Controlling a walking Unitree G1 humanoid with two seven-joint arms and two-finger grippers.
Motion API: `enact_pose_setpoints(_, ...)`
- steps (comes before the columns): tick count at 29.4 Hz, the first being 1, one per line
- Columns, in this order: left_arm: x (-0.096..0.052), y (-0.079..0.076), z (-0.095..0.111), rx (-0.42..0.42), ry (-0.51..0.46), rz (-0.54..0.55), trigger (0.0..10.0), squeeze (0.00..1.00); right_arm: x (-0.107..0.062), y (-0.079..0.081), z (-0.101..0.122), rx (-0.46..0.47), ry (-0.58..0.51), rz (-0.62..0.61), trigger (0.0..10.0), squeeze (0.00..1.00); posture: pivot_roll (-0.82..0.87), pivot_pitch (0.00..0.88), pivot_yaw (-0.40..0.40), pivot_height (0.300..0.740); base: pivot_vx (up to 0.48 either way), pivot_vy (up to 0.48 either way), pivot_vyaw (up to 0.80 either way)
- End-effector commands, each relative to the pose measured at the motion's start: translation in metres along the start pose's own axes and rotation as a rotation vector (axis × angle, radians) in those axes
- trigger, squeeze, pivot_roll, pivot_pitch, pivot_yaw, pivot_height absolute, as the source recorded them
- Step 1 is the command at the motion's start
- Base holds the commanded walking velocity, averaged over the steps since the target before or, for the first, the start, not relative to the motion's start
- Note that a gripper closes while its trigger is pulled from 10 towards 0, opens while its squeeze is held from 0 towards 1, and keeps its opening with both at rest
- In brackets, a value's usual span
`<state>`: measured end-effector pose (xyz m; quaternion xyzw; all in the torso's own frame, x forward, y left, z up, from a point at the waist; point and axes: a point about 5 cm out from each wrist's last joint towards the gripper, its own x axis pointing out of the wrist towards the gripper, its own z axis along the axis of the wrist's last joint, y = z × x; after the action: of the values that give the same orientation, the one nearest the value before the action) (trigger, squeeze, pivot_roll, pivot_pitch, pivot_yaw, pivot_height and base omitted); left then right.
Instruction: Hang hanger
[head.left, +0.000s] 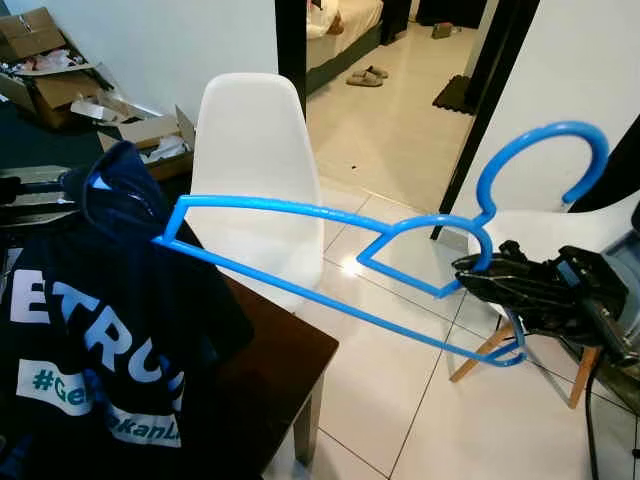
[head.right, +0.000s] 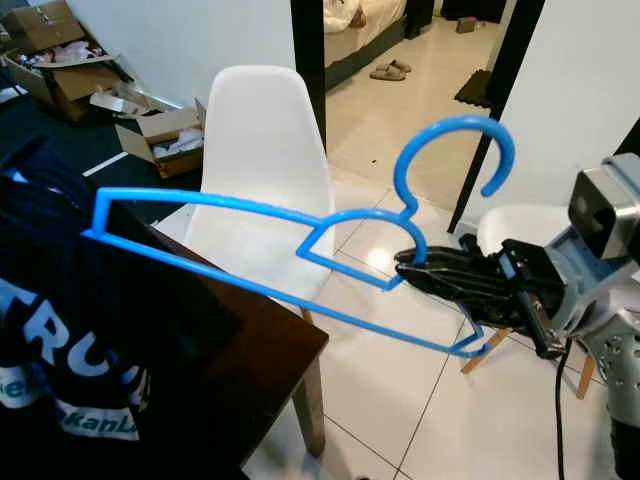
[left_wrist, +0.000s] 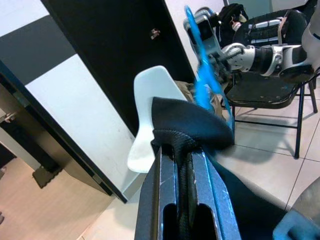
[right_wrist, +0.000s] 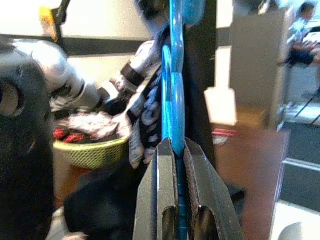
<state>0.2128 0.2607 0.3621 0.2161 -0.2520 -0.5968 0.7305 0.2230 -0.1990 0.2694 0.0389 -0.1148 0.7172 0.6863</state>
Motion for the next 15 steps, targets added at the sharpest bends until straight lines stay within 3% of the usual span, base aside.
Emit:
enact_pose_setpoints(1, 0.0003, 0.0019, 0.005, 0.026, 0.026, -0.007, 10.0, 0.0, 0.0063, 0.006, -0.003, 0.001, 0.047, 0.057, 10.0, 0.0, 0.03, 0.113, 0.024, 0.74, 0.0, 0.0, 0.0)
enact_pose_setpoints(13, 0.0007, 0.003, 0.005, 0.034, 0.024, 0.004, 10.0, 0.0, 0.0135, 0.0149, -0.0034, 0.026, 0.073, 0.129, 10.0, 0.0, 0.02, 0.115, 0.024, 0.74, 0.0, 0.0, 0.0)
enact_pose_setpoints(15, 0.0009, 0.0031, 0.0049, 0.035, 0.022, 0.004, 10.0, 0.0, 0.0135, 0.0137, 0.0025, 0.013, 0.026, 0.123, 10.0, 0.0, 0.02, 0.114, 0.024, 0.74, 0.0, 0.0, 0.0)
